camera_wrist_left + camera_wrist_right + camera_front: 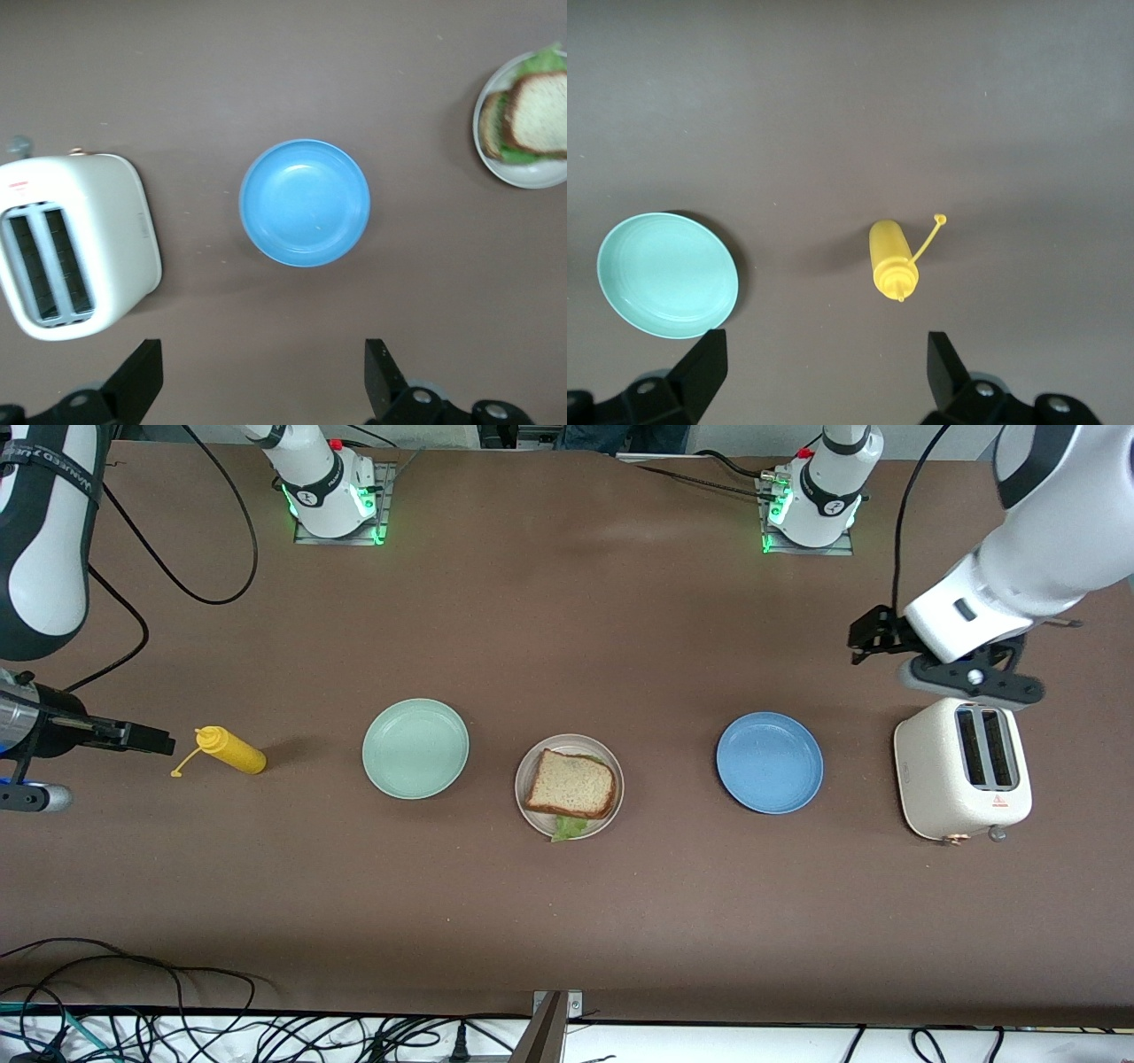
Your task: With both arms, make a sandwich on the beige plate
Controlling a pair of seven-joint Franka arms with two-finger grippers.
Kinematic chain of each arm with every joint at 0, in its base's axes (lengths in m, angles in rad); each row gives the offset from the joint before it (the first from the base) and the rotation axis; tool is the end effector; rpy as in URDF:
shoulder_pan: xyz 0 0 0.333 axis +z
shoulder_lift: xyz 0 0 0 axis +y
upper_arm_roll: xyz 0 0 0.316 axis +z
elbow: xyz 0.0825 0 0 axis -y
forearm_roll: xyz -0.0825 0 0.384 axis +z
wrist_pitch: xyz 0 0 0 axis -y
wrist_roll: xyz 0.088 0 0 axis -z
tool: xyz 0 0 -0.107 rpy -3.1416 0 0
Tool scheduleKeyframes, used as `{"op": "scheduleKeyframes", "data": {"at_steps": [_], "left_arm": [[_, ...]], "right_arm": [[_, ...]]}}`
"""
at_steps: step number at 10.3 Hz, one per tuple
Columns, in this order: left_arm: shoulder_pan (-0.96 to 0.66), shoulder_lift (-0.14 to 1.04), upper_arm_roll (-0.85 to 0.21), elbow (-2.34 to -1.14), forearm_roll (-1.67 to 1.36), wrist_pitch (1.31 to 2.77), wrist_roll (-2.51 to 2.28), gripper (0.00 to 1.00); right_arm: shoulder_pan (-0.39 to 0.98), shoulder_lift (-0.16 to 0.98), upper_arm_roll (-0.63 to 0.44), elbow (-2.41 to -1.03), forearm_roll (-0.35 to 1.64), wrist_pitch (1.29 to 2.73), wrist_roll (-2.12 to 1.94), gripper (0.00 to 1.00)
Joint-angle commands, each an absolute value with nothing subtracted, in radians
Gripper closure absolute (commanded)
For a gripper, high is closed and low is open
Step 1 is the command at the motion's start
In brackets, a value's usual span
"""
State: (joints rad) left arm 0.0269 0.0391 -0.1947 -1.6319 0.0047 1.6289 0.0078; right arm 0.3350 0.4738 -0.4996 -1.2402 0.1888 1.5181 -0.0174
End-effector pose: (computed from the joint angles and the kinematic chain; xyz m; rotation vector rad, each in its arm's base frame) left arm 0.5608 -0.0925 0.5790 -3.1283 0.2760 0.0651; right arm 0.6692 -0.0176 0.5084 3.1065 -0.1856 -0.2258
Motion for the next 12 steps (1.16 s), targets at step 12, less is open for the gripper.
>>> {"op": "scheduleKeyframes", "data": {"at_steps": [12], "left_arm": [[0.029,-0.018,-0.141,-1.649,-0.006,1.572,-0.023,0.00]], "right_arm": [[0.245,0.379,-0.331,-1.361,0.137,1.626,0.006,0.00]]}}
